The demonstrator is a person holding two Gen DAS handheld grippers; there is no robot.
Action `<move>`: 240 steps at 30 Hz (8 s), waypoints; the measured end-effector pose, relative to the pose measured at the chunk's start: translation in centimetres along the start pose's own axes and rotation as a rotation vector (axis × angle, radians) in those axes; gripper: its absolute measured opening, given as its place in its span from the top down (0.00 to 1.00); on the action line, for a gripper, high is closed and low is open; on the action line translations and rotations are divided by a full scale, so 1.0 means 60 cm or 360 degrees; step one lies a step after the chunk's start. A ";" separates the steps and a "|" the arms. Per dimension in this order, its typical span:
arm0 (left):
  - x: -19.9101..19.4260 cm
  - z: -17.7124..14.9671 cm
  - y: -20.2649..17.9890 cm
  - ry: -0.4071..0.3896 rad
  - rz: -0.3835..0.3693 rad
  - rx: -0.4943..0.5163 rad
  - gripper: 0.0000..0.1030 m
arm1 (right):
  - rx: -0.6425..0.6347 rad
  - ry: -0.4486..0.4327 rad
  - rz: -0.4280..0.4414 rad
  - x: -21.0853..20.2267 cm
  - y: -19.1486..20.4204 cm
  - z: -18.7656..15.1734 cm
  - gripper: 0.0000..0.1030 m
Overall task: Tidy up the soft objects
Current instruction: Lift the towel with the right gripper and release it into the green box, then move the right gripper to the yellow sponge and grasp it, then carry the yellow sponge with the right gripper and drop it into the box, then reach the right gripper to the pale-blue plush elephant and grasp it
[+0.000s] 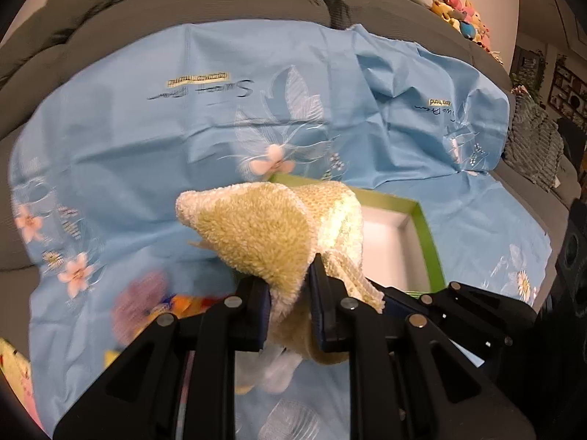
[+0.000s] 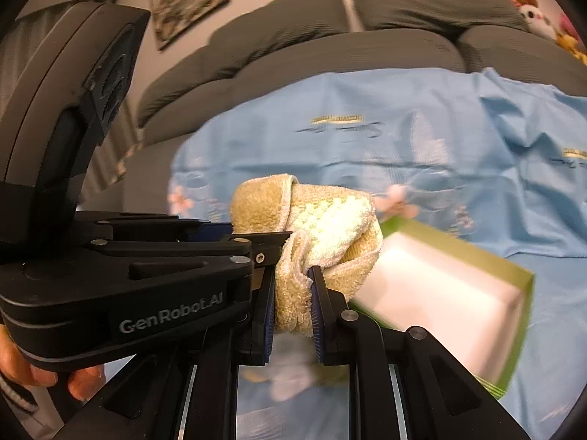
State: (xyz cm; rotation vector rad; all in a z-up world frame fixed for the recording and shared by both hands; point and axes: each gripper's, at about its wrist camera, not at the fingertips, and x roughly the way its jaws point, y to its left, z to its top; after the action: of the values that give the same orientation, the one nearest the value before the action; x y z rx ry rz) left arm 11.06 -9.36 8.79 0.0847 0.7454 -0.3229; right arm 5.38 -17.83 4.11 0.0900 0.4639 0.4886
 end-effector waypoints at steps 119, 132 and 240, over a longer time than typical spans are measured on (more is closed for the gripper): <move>-0.056 -0.262 0.378 0.0206 0.0036 -0.0550 0.47 | -0.0182 0.0462 0.0402 0.221 0.315 -0.150 0.68; -0.083 -0.111 0.222 0.0051 -0.0107 -0.0282 0.47 | -0.0103 0.0162 0.0211 0.085 0.210 -0.047 0.68; 0.081 -0.213 0.190 0.0408 -0.0141 -0.0821 0.18 | -0.0659 0.0463 0.0289 0.160 0.024 -0.133 0.28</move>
State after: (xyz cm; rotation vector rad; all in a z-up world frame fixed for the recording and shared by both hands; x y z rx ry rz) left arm 9.67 2.60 -4.33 -0.4019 1.0684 -0.1972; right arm 8.68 -12.24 -6.64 -0.3441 0.6325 0.7725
